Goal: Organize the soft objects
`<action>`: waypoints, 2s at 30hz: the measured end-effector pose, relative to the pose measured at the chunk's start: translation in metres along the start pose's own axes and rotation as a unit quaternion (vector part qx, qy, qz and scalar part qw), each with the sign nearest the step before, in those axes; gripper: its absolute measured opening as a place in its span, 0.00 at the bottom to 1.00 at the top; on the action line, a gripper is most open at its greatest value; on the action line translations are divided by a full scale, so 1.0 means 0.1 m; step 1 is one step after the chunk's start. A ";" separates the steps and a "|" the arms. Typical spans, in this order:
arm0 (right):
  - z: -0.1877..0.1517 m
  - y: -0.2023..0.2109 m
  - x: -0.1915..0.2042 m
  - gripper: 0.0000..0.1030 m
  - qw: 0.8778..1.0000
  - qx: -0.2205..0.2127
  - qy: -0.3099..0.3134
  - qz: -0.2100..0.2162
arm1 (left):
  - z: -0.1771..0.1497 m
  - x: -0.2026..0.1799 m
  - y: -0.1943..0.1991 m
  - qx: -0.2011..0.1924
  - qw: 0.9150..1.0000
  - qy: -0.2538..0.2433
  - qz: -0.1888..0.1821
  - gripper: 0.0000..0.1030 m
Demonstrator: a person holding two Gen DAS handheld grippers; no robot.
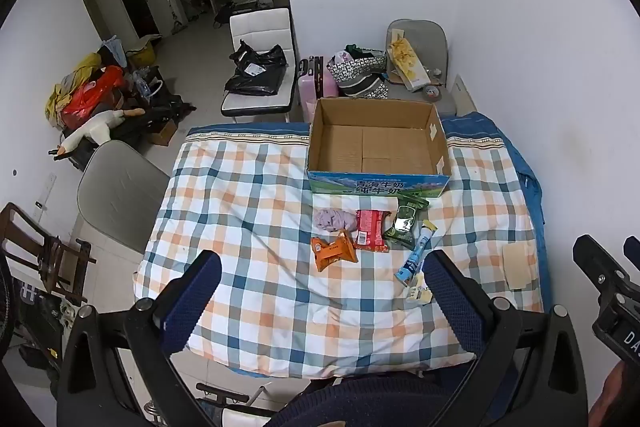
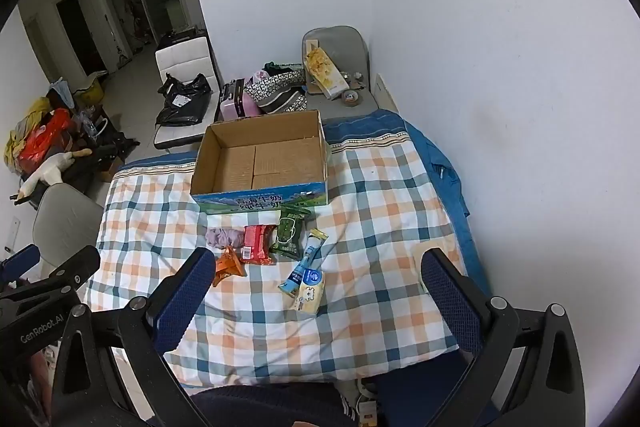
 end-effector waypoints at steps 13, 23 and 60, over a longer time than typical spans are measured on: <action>0.00 0.00 0.01 1.00 1.000 0.002 0.000 0.002 | 0.00 0.00 0.00 0.000 1.000 -0.001 0.006 1.00; 0.00 0.00 0.02 1.00 1.000 0.002 0.000 0.001 | 0.00 0.00 0.00 -0.001 1.000 -0.001 0.004 1.00; 0.03 0.03 0.03 1.00 1.000 -0.006 -0.002 0.004 | 0.02 0.07 -0.01 -0.008 1.000 0.000 0.002 1.00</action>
Point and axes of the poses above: each gripper's, at about its wrist camera, not at the fingertips, and y roughly against the way its jaws point, x to its left, z to its top, the point moved 4 cm from there along -y, roughly the way its jaws point, and after that the axes turned 5 degrees about -z, right-handed, at the moved point
